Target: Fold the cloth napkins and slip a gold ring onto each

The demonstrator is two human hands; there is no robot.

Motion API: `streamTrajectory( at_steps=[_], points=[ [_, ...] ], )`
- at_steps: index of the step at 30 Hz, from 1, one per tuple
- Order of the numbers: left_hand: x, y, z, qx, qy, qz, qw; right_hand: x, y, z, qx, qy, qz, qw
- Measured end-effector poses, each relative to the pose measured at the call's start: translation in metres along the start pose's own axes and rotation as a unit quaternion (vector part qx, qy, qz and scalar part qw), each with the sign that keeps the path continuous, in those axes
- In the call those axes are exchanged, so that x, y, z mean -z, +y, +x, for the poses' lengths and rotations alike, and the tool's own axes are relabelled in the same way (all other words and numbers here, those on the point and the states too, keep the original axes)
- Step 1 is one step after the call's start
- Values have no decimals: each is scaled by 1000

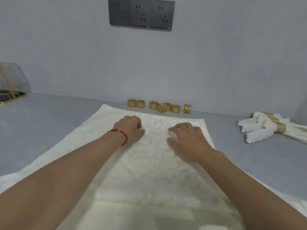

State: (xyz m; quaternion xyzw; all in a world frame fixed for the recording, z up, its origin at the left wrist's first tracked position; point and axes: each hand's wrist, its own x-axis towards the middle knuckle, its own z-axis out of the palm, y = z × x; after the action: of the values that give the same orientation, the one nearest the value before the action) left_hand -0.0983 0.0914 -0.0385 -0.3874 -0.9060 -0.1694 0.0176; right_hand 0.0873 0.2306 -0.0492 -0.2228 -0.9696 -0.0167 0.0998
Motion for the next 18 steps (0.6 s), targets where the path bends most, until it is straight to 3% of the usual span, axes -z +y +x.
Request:
streamTrajectory(
  at_steps=[4, 8, 11, 14, 18],
  points=[
    [-5, 0, -1, -3, 2, 20, 1000, 0, 1, -4, 40, -119, 36, 991],
    [-23, 19, 0, -164, 61, 35, 984, 9, 0, -2, 46, -146, 11, 988],
    [-40, 29, 1, -215, -5, 38, 976, 14, 2, 6, 38, -168, 26, 985],
    [-50, 28, 0, -189, -67, 35, 979, 25, 7, 21, 10, -168, 86, 982],
    [-48, 30, -1, -192, -63, 25, 979, 22, 10, 61, -20, -106, 51, 993]
  ],
)
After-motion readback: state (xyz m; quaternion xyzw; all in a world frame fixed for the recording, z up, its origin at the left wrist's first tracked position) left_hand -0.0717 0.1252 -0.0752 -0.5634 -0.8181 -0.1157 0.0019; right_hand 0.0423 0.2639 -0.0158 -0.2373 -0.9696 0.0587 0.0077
